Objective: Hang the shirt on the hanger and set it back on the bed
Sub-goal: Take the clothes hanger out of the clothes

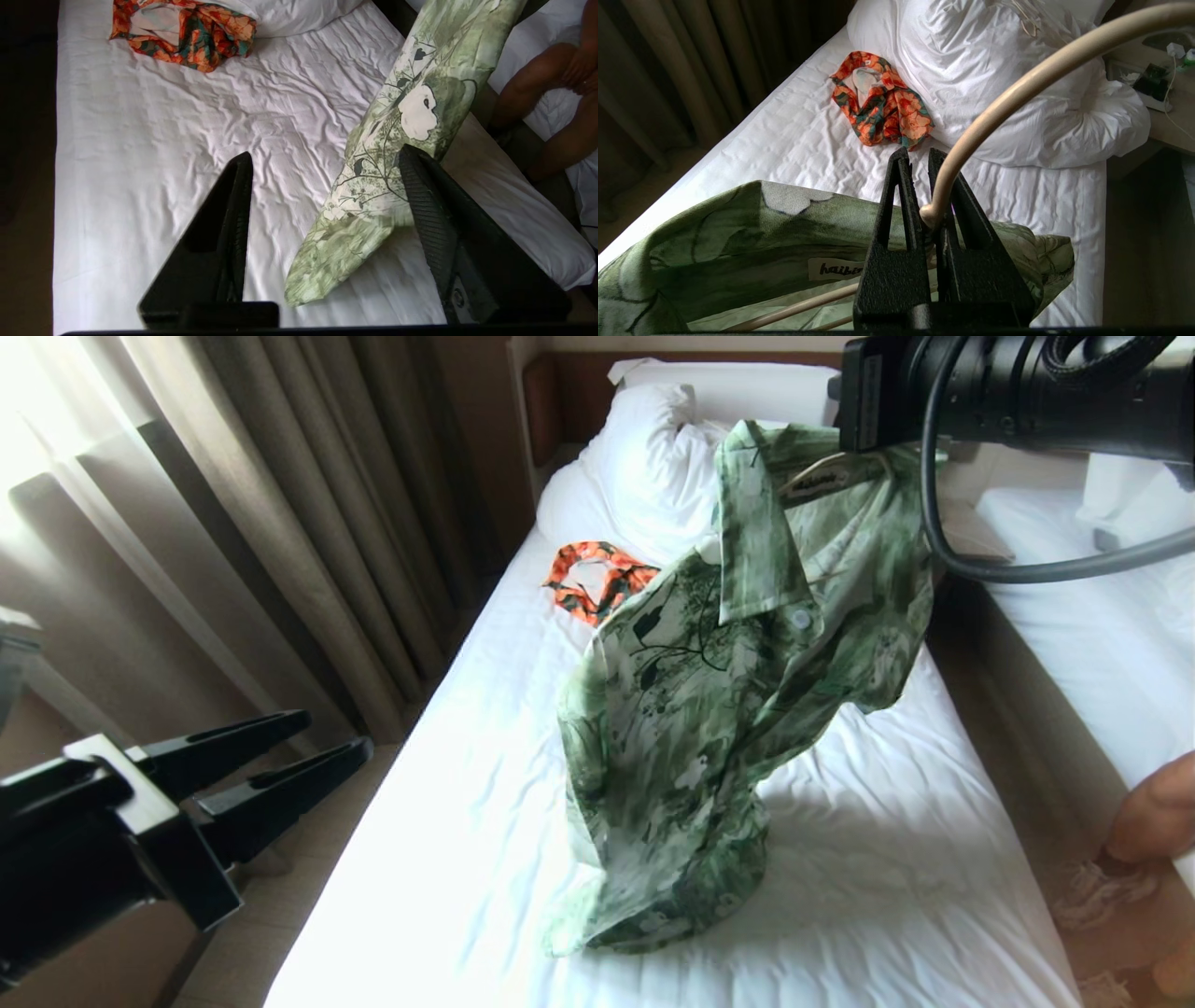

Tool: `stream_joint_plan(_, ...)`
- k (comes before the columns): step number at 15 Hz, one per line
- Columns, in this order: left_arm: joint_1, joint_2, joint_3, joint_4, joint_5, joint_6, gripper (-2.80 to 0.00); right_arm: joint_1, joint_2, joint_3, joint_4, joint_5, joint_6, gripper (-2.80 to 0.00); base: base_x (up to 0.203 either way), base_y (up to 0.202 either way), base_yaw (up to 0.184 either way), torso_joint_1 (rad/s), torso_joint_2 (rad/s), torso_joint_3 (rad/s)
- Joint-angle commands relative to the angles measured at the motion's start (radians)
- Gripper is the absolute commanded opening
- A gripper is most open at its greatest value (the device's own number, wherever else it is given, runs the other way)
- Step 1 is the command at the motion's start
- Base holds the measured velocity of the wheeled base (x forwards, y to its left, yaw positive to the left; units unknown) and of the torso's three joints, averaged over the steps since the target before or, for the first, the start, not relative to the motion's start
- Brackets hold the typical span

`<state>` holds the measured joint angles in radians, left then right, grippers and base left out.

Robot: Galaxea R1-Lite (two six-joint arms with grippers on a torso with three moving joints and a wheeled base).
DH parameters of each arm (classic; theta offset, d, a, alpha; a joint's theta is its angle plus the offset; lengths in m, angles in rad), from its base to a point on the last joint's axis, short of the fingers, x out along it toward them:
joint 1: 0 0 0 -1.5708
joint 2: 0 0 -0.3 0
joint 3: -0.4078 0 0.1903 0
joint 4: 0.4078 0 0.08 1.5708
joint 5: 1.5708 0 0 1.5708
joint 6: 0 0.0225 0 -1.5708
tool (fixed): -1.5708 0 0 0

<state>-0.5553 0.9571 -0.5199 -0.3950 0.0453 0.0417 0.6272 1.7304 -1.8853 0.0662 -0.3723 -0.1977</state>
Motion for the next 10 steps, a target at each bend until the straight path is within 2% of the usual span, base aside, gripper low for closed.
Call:
stream_joint_plan(1,0.013,-0.046,0.03,-0.002,0.006,0.0,-0.9,0.002,0.001,-0.001,0.001,-0.006,-0.003,-2.8,0.0,0.0,0.0,0.0,0.0,0.0)
stream_joint_plan(2,0.03,-0.079,0.06,-0.001,0.012,0.0,-2.8,0.002,0.003,-0.003,0.0,-0.013,-0.007,-2.8,0.0,0.0,0.0,0.0,0.0,0.0)
stream_joint_plan(4,0.066,-0.172,0.112,0.029,0.016,-0.008,-2.8,0.004,0.005,-0.005,-0.005,-0.074,-0.015,-2.8,0.0,0.0,0.0,0.0,0.0,0.0)
stream_joint_plan(7,0.106,-0.354,0.132,0.171,0.029,-0.037,-2.8,0.012,0.005,-0.003,-0.063,-0.104,-0.014,-2.8,0.0,0.0,0.0,0.0,0.0,0.0)
stream_joint_plan(10,0.135,-0.522,0.132,0.309,0.094,-0.048,-2.8,0.012,0.005,0.003,-0.111,-0.109,-0.014,-2.8,0.0,0.0,0.0,0.0,0.0,0.0)
